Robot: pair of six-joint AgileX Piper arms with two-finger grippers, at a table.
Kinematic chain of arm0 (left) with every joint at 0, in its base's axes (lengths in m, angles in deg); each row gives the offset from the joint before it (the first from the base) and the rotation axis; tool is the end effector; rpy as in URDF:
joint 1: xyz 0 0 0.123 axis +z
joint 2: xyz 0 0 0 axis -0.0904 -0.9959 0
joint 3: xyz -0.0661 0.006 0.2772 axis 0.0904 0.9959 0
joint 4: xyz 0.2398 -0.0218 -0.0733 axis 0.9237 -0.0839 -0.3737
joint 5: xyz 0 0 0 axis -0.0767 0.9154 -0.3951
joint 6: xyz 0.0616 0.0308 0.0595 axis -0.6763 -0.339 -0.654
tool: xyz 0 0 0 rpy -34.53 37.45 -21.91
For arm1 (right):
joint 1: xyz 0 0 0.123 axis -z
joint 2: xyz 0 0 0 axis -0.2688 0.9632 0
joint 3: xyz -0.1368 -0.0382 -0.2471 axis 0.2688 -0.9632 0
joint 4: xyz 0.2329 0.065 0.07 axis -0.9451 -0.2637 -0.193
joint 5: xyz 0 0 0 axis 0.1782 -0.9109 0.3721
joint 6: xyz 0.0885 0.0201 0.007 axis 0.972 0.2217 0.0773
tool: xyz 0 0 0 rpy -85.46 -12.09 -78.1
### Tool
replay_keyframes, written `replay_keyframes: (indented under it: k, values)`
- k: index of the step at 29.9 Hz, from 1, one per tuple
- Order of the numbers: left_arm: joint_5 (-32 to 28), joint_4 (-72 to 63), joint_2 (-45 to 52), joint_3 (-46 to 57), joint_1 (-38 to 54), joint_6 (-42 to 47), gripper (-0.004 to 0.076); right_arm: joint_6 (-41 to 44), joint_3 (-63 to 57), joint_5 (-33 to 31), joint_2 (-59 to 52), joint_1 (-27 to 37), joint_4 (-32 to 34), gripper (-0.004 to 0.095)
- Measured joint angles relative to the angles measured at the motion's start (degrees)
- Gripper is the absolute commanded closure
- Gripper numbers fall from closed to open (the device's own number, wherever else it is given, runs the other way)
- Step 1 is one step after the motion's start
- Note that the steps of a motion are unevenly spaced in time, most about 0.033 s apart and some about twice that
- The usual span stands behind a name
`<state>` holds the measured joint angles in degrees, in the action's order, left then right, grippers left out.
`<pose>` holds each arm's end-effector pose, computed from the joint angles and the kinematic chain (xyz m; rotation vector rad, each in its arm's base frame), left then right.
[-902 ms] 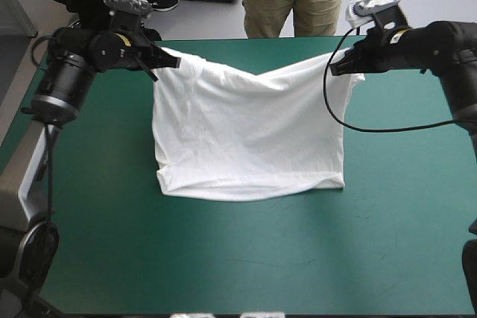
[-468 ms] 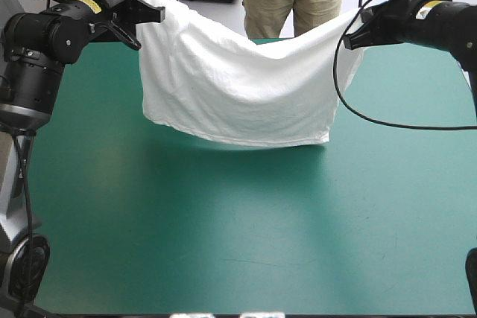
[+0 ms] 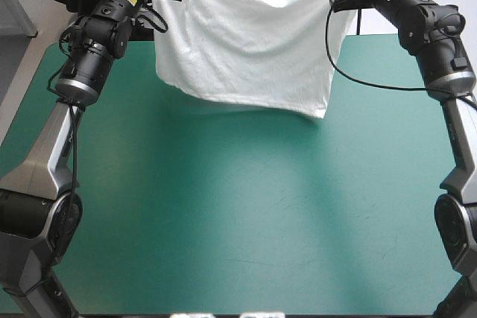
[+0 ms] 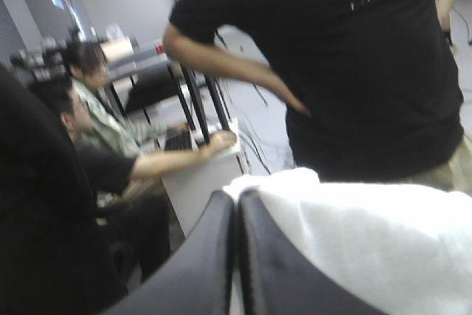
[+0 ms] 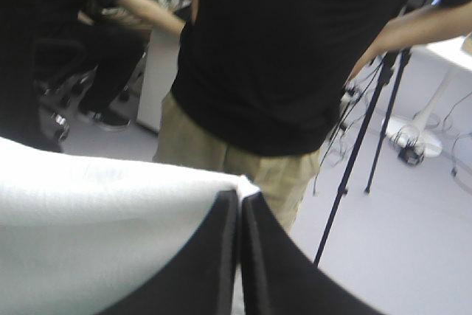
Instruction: Fold the cloth
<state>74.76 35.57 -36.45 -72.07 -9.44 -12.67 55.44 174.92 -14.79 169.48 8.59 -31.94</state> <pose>0.4259 -0.1096 0.4793 0.3865 1.3710 0.0601 0.4153 0.0567 0.4762 -0.3751 1.6182 -0.0645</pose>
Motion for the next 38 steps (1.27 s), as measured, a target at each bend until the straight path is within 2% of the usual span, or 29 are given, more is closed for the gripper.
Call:
replay_keyframes:
  k: [3,5,7,10,15,17,19,24,32,38]
  values:
    - [-5.78,1.44,0.05,-0.06,0.44,-0.31,0.0741,-0.40,-0.04,5.96,0.34,0.00,-0.01,0.0926]
    - [-4.76,0.34,0.23,-0.11,1.05,-0.31,0.0741,-0.45,0.01,5.99,0.29,0.00,-0.01,0.0925]
    - [0.04,-1.39,0.24,-0.11,1.78,-0.23,0.0741,-0.50,0.08,2.92,0.29,0.00,-0.24,0.0925]
    - [13.34,-4.53,-0.01,0.45,3.13,0.67,0.0741,-0.51,-0.12,-4.83,0.69,0.00,-0.54,0.0925]
    - [31.97,-5.97,-1.34,5.17,4.33,2.79,0.0741,-0.51,-0.83,-21.56,3.39,0.00,-2.01,0.0925]
    - [37.03,-6.22,-1.90,8.50,4.60,3.26,0.0741,-0.38,-2.70,-26.74,4.39,0.00,-2.48,0.0925]
    - [39.47,-6.59,-2.04,11.71,4.93,3.74,0.0741,0.10,-5.19,-29.66,4.79,0.00,-2.48,0.0925]
    - [41.72,-7.17,-1.13,22.08,5.66,4.22,0.0741,0.04,-13.28,-33.03,4.08,0.05,-4.35,0.0925]
    - [38.17,-7.43,8.09,36.02,5.75,4.25,0.0741,-3.04,-28.50,-32.96,-3.85,0.17,-6.80,0.0925]
    - [38.52,-7.43,14.91,42.65,5.90,4.25,0.0741,-3.78,-38.83,-33.34,-10.88,0.17,-6.60,0.0925]
